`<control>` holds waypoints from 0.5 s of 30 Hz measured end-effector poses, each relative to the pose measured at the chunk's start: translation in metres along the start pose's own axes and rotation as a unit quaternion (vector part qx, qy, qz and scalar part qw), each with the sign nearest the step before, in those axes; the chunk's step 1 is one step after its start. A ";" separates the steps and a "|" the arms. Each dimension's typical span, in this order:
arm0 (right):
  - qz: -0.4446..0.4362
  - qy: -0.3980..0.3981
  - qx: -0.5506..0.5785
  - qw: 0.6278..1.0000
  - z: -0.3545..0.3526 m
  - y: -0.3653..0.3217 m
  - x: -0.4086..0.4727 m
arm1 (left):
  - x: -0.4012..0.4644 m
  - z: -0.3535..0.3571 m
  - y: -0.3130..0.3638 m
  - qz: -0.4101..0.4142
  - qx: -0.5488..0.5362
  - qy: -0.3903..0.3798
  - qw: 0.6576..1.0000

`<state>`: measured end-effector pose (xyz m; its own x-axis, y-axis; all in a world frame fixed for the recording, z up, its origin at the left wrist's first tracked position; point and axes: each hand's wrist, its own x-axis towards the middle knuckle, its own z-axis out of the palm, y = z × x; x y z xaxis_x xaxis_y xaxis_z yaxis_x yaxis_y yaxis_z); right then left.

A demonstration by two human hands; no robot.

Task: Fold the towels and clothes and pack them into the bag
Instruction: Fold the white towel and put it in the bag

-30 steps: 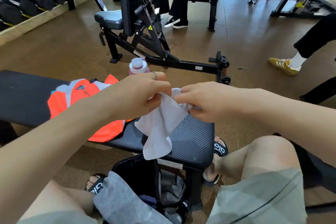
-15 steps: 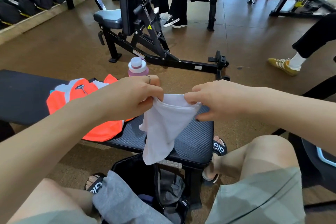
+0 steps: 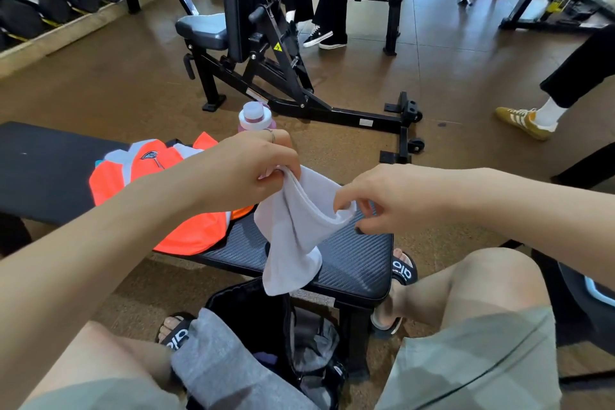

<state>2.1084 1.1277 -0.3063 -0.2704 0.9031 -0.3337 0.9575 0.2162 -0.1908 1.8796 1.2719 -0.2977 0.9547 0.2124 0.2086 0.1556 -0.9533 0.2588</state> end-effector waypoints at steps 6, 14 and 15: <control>0.014 -0.007 -0.015 1.000 0.007 -0.015 0.000 | 0.003 0.003 0.003 -0.005 -0.010 0.000 1.000; 0.026 0.169 0.010 0.985 -0.005 -0.003 -0.013 | -0.017 0.015 -0.017 -0.028 -0.025 -0.022 0.999; 0.024 0.175 0.007 0.984 -0.005 -0.002 -0.013 | -0.018 0.016 -0.018 -0.027 -0.023 -0.023 0.999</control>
<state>2.1105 1.1174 -0.2971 -0.1717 0.9851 -0.0055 0.9663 0.1673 -0.1955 1.8641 1.2815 -0.3210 0.9562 0.2513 0.1499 0.1953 -0.9296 0.3125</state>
